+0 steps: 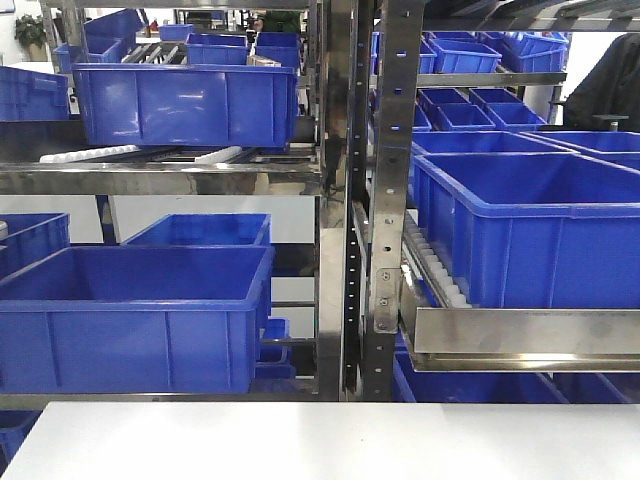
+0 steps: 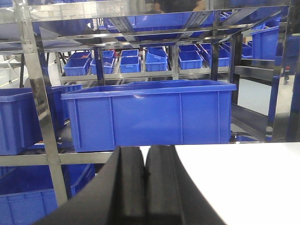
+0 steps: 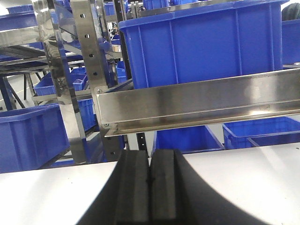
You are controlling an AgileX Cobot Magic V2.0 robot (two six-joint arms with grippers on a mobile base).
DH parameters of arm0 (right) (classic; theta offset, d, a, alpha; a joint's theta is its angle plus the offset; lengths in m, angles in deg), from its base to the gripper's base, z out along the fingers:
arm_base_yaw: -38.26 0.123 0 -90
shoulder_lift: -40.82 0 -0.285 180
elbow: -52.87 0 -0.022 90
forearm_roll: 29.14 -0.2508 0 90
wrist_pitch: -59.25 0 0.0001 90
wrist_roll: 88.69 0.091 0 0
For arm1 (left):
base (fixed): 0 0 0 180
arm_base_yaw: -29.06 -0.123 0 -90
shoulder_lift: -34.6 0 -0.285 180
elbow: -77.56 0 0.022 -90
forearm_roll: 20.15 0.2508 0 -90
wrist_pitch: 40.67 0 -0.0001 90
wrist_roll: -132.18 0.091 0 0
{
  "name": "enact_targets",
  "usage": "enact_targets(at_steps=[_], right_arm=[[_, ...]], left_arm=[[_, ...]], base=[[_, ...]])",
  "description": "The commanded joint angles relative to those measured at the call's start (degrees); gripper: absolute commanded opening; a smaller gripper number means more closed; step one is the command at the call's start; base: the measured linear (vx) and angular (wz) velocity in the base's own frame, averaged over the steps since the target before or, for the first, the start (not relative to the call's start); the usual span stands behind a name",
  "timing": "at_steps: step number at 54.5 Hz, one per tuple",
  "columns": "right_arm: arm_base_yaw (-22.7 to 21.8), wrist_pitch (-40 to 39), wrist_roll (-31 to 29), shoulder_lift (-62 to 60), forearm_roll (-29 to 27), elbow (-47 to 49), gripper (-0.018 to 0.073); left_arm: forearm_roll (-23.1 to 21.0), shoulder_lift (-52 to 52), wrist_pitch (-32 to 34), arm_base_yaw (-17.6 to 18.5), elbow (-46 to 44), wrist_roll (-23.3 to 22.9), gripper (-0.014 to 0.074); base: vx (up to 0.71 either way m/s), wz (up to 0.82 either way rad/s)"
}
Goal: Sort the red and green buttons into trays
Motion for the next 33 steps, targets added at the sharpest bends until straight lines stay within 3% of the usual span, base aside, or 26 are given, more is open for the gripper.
enact_targets(at_steps=[1, 33], right_arm=[[-0.3, -4.81, -0.23, -0.69, 0.25, -0.76, -0.0009], [-0.3, -4.75, -0.23, -0.69, 0.25, -0.76, -0.0009]], left_arm=[[-0.44, 0.88, 4.61, 0.1, -1.12, -0.04, -0.0006], [-0.44, 0.88, 4.61, 0.1, -1.12, -0.04, -0.0006]], base=[[0.0, 0.0], [0.0, 0.0]])
